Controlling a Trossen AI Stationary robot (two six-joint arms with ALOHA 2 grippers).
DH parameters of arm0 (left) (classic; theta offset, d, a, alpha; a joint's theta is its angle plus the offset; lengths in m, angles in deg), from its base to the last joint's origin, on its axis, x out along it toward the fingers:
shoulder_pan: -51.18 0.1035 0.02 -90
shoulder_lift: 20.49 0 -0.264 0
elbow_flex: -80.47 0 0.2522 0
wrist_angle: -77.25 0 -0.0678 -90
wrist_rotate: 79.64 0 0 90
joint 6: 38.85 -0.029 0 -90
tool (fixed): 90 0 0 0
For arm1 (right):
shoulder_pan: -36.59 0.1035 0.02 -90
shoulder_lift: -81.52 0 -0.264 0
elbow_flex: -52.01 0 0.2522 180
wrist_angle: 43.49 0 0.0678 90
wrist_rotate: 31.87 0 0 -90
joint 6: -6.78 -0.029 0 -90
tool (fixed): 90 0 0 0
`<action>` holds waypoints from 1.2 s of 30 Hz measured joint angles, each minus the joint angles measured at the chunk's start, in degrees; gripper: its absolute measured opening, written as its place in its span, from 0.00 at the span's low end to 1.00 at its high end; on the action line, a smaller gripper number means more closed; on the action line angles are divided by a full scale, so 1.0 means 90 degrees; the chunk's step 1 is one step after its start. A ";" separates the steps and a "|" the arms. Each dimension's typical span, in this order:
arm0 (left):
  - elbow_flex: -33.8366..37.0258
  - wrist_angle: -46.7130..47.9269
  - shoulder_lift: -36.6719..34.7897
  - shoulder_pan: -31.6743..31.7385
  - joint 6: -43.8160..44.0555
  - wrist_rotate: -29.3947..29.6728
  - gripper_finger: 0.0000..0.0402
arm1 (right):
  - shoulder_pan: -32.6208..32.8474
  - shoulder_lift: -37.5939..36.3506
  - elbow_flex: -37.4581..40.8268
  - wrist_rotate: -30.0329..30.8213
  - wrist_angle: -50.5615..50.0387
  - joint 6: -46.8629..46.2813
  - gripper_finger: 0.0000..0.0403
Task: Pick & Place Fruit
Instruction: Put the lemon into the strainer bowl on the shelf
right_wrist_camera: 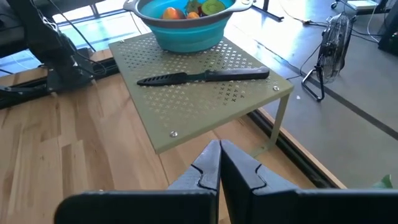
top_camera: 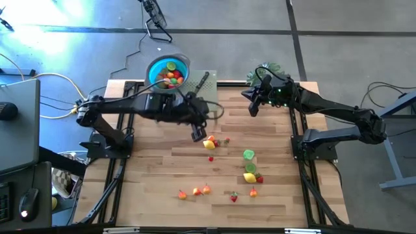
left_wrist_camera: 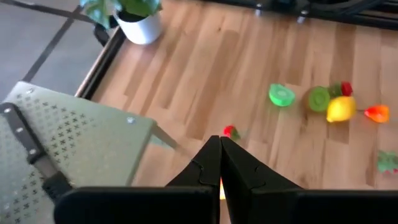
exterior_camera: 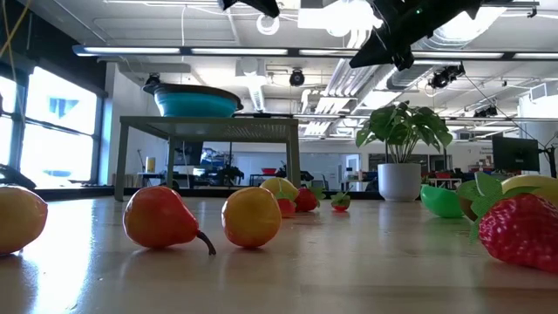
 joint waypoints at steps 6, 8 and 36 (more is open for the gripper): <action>0.0116 -0.0157 -0.0008 -0.0432 0.0026 0.0720 0.00 | 0.0000 0.0000 0.0000 -0.0009 -0.0001 0.0000 0.01; 0.0525 -0.0507 -0.0159 -0.0539 0.0144 0.0743 0.00 | 0.0000 0.0000 0.0000 -0.0010 -0.0001 -0.0001 0.01; 0.5855 -0.4311 -0.3120 -0.0738 0.0911 0.0435 0.00 | 0.0458 -0.0002 0.0000 -0.0494 0.0088 -0.0163 0.01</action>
